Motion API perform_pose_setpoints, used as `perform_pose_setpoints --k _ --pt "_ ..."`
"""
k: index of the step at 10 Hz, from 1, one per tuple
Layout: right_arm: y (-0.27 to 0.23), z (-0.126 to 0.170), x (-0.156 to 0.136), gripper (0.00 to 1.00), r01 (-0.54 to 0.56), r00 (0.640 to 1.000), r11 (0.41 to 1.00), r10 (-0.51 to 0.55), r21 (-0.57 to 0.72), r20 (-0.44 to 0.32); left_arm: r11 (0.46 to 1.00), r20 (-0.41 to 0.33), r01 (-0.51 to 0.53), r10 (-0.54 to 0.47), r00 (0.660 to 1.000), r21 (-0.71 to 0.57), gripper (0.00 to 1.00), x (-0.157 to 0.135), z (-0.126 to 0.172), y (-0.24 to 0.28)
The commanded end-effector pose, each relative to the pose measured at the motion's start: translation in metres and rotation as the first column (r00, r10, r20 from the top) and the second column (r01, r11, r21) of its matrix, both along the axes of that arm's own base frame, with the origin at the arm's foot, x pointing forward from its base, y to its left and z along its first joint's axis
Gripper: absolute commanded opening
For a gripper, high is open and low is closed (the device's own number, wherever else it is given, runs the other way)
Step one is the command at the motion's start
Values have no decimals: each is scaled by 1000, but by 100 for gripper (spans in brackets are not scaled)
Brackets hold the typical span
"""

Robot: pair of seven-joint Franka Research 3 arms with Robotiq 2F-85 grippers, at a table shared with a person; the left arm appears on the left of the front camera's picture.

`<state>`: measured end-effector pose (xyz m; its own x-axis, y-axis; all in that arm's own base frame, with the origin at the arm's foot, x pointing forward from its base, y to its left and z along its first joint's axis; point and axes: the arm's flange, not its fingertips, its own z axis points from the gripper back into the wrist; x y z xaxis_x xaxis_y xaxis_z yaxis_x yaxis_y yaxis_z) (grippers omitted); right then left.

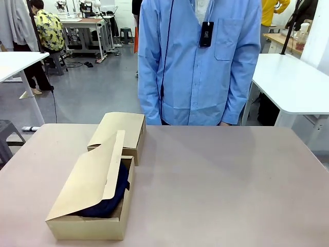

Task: Place items inside the box.
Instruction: Close the lid of the Mailer Box closest to the robot.

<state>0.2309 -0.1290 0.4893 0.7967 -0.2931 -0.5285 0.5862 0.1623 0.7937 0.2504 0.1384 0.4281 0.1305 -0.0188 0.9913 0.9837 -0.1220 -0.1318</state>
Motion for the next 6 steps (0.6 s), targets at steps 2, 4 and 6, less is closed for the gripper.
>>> perform_pose_setpoints --k 2,4,6 --pt "0 5 0 100 3 1000 1000 -3 17 7 995 -76 -85 82 994 -41 100 35 -13 46" --pt "0 5 0 100 3 1000 1000 -3 17 7 1000 -32 -21 21 999 3 100 11 -6 17" --pt "0 5 0 100 3 1000 1000 -3 17 7 1000 -32 -21 21 999 3 100 11 -6 17"
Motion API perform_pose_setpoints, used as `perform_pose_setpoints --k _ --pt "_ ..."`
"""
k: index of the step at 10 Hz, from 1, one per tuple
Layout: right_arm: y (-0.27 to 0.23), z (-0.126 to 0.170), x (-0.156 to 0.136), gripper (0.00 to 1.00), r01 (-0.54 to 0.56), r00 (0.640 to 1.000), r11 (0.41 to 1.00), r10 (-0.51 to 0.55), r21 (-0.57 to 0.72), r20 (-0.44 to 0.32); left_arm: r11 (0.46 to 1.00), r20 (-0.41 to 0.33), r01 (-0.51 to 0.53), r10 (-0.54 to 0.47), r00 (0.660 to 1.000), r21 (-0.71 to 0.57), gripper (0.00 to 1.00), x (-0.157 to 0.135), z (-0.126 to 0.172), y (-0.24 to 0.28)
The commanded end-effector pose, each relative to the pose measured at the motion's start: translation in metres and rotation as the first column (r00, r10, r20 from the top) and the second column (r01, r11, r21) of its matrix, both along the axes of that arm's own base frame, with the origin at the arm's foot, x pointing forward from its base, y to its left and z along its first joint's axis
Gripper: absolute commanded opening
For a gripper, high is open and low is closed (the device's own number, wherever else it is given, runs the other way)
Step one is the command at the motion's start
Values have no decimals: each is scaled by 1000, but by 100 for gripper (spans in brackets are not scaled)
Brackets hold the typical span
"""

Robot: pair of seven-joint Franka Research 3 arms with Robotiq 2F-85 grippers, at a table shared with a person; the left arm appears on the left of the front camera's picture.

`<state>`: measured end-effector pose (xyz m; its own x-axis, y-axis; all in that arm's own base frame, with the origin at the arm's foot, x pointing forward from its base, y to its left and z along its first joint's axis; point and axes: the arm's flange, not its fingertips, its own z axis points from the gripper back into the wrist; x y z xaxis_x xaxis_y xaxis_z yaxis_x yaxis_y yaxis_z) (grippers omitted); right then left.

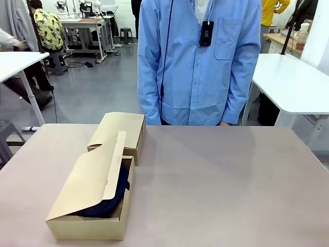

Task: Place items inside the box.
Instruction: Close the lid of the Mailer Box closest to the robot.

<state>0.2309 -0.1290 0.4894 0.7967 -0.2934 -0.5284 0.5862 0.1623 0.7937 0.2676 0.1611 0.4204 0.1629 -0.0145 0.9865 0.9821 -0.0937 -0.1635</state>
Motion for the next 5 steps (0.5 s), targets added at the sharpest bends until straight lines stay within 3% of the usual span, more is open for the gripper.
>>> perform_pose_setpoints --k 1,5 --pt "0 5 0 100 3 1000 1000 -3 17 7 1000 1 8 -8 1000 3 100 -6 1 -5" --pt "0 5 0 100 3 1000 1000 -3 17 7 1000 1 8 -8 1000 3 100 -6 1 -5"
